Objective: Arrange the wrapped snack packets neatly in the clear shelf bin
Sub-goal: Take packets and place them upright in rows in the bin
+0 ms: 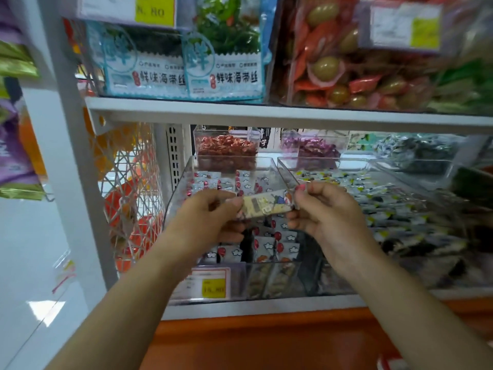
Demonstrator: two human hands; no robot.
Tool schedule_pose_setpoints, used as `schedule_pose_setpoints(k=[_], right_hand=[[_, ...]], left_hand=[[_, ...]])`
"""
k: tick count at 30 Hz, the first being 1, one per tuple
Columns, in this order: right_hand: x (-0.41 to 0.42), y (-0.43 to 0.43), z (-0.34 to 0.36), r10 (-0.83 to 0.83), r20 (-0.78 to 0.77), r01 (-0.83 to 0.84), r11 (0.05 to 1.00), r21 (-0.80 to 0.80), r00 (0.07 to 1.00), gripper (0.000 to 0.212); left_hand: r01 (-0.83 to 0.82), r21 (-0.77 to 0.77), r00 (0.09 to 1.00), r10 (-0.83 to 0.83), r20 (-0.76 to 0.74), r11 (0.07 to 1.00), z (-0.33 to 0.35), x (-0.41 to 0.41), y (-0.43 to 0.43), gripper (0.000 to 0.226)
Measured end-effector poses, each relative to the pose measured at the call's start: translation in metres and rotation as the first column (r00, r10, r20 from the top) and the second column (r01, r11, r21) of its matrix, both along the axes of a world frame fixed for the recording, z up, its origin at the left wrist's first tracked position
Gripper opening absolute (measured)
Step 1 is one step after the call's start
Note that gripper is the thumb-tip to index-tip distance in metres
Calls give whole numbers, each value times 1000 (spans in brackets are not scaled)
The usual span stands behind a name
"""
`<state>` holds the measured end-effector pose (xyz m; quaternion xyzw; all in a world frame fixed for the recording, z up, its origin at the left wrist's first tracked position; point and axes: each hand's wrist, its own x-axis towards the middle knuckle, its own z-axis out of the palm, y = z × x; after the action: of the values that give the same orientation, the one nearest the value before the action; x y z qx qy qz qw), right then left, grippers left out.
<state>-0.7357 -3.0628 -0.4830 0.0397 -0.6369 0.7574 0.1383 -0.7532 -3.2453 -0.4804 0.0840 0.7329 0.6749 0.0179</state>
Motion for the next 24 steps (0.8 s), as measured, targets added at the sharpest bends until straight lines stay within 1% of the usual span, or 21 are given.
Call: schedule_pose_setpoints(k=[2, 4, 6, 7, 11, 13, 15, 19, 21, 24], right_hand=[[7, 3, 0, 44, 30, -42, 998, -40, 999, 9], [11, 5, -1, 67, 34, -66, 997, -43, 997, 15], [13, 6, -3, 79, 29, -77, 996, -54, 996, 22], [13, 6, -4, 76, 34, -74, 995, -65, 997, 22], [11, 7, -6, 66, 85, -56, 992, -113, 994, 9], [10, 6, -7, 88, 108, -71, 986, -149, 990, 14], [8, 6, -8, 115, 124, -89, 975, -202, 986, 14], [6, 8, -7, 191, 118, -142, 933, -331, 975, 7], [5, 10, -6, 233, 106, -180, 914, -364, 967, 13], [4, 15, -6, 280, 79, -237, 909, -343, 957, 22]], left_hand=[[-3, 117, 999, -3, 47, 993, 2, 7, -3, 19], [-8, 229, 995, -15, 98, 973, 3, 12, -5, 22], [-2, 310, 991, -40, 130, 951, 2, 15, -6, 24], [-5, 331, 989, -44, 141, 943, 1, 16, -7, 25], [-81, 322, 989, 35, 146, 943, -4, 14, -7, 21], [-122, 286, 988, 89, 123, 951, -7, 14, -6, 18], [-158, 257, 986, 138, 95, 953, -7, 13, -5, 15], [-192, 268, 981, 174, 90, 944, -5, 13, -1, 14], [-195, 303, 979, 166, 117, 933, -4, 13, -1, 15], [-183, 366, 979, 134, 155, 913, -4, 13, -2, 14]])
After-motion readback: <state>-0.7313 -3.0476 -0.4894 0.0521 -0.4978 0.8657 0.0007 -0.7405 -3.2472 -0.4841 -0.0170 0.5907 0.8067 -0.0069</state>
